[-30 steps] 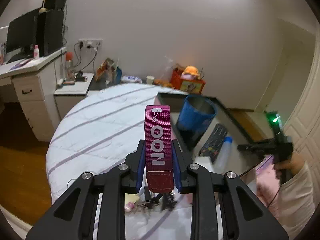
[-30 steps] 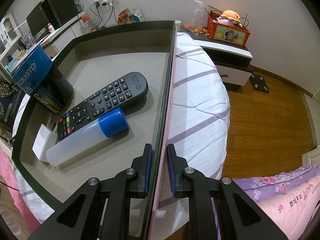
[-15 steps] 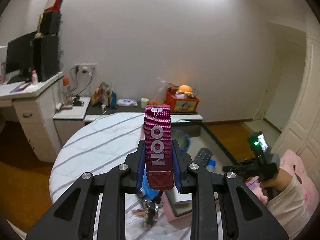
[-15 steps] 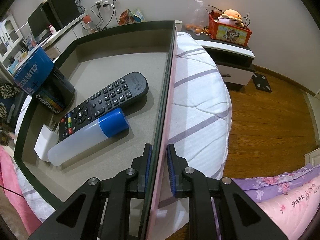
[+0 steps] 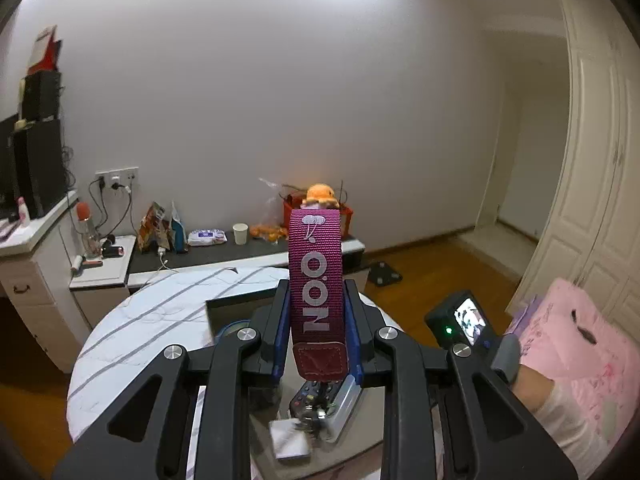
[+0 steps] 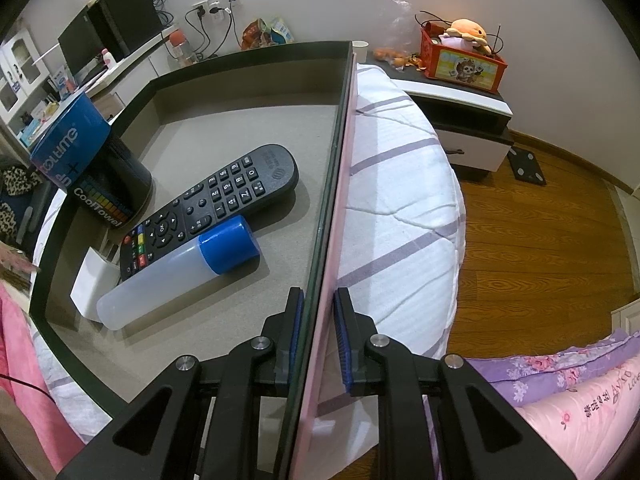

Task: Organize rigid objects
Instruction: 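Lift the keys with the left gripper and carry them over the tray, then lower the keys into the tray and open the left gripper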

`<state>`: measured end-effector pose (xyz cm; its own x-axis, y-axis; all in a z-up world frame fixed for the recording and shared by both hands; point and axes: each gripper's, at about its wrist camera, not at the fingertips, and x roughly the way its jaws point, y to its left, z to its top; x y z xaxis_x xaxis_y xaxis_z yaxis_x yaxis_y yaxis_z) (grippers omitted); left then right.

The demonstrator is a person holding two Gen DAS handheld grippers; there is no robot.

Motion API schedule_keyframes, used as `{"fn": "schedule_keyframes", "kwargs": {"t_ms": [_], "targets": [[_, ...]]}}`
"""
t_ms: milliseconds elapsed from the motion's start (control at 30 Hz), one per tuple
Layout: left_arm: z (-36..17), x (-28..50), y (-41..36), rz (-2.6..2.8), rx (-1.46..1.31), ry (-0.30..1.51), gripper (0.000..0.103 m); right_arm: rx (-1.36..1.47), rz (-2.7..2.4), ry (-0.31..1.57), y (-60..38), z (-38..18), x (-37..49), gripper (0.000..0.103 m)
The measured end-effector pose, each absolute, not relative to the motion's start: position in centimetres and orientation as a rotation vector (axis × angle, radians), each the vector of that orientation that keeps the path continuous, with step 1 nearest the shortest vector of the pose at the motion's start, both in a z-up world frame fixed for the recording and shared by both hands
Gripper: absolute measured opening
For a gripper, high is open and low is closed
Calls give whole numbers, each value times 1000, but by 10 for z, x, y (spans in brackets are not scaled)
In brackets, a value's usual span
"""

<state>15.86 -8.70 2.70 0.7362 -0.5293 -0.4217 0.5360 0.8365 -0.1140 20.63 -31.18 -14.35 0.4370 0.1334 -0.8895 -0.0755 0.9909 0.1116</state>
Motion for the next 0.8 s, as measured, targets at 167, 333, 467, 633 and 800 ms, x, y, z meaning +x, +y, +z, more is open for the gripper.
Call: {"fn": "schedule_keyframes", "kwargs": {"t_ms": [167,333,467,633,800], "targets": [[13,188,-120,-539,64,491,24,47,135,1110,-310,-144,206,17],[-2,216,-145,-485,88,519,24,35,145,1108,-309,-143,205,18],[-26,236,-163,-425,140,574,24,29,151,1107,-308,-143,204,18],[-44,235,-164,-409,154,630,29,30,159,1106,-309,-143,205,19],[-45,229,-152,-355,136,604,85,27,155,1107,-307,-143,205,19]]}}
